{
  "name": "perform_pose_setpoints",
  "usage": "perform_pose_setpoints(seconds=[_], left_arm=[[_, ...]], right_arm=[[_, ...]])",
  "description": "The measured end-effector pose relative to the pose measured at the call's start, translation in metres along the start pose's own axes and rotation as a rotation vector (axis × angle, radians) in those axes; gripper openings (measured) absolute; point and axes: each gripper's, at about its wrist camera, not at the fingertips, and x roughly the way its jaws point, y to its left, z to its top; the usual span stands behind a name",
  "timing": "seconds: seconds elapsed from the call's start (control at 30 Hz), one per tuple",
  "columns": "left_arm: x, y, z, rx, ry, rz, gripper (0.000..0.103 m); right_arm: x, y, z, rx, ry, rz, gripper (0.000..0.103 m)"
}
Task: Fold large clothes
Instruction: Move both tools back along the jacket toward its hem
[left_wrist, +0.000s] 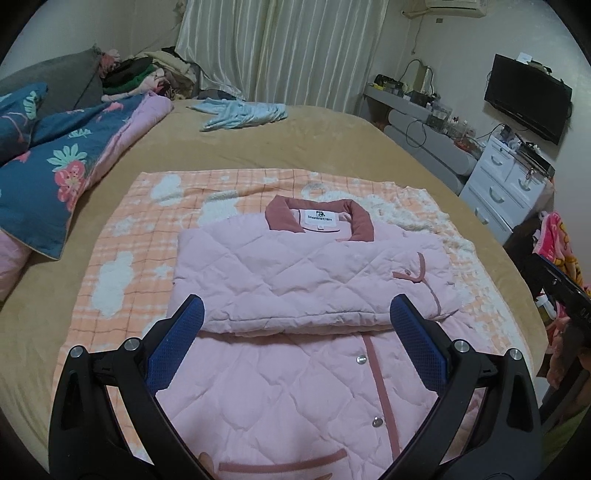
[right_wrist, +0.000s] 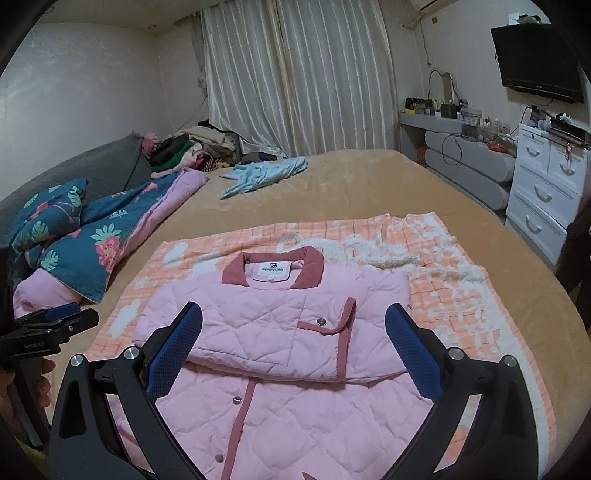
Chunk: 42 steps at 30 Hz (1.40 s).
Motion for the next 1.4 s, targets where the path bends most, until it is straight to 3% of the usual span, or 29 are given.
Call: perform_pose_setpoints(seconds=[0.6, 1.4], left_arm=[[-0.043, -0.005, -0.029, 0.01, -0.056, 0.004, 0.095], [-0.036, -0.012, -0.095, 0.018, -0.006, 0.0, 0.095]], right_arm=[[-0.048, -0.004, -0.018, -0.012, -0.036, 0.001, 0.099], [-0.058, -0.01, -0.067, -0.035, 0.023, -0.01, 0.099]])
